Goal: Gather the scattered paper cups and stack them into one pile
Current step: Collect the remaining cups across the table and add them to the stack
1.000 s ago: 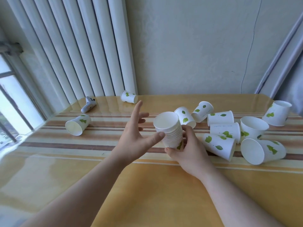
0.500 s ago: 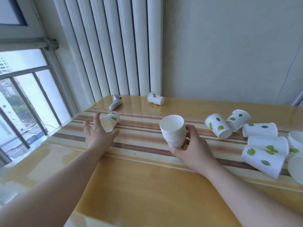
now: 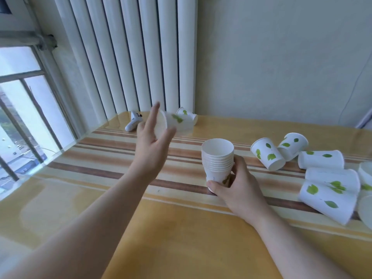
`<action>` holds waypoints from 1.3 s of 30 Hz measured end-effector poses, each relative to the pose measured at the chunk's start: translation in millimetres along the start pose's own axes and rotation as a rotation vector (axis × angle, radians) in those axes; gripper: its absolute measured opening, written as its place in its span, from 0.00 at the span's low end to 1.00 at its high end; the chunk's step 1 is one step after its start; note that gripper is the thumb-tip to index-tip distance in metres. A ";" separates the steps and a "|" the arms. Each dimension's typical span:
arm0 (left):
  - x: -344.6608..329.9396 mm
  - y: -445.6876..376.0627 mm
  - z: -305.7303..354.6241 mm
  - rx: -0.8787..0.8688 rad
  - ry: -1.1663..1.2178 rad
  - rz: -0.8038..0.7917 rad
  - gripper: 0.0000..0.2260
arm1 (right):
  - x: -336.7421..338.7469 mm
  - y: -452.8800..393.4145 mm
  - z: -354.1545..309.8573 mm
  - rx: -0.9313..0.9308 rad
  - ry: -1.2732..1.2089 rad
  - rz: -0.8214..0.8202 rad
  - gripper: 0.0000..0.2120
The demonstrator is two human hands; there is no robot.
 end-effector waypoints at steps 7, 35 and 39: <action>-42.6 22.2 42.9 -0.141 0.089 -0.165 0.36 | 0.9 0.5 -1.9 0.016 -0.009 -0.007 0.30; -81.9 28.5 -61.3 0.172 0.018 -0.558 0.31 | 60.1 -41.7 -5.1 -0.017 0.190 0.182 0.28; -83.5 26.9 -63.2 0.154 -0.034 -0.545 0.30 | 92.1 -94.8 9.8 -0.048 0.583 0.287 0.29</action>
Point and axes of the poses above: each hand's wrist, its own y-axis away from the middle knuckle, its own x-axis out of the back of the hand, z = x × y, the point moved 6 cm from there along -y, towards the middle knuckle, and after that the axes turned 10 degrees about z, right-handed, at the moved point
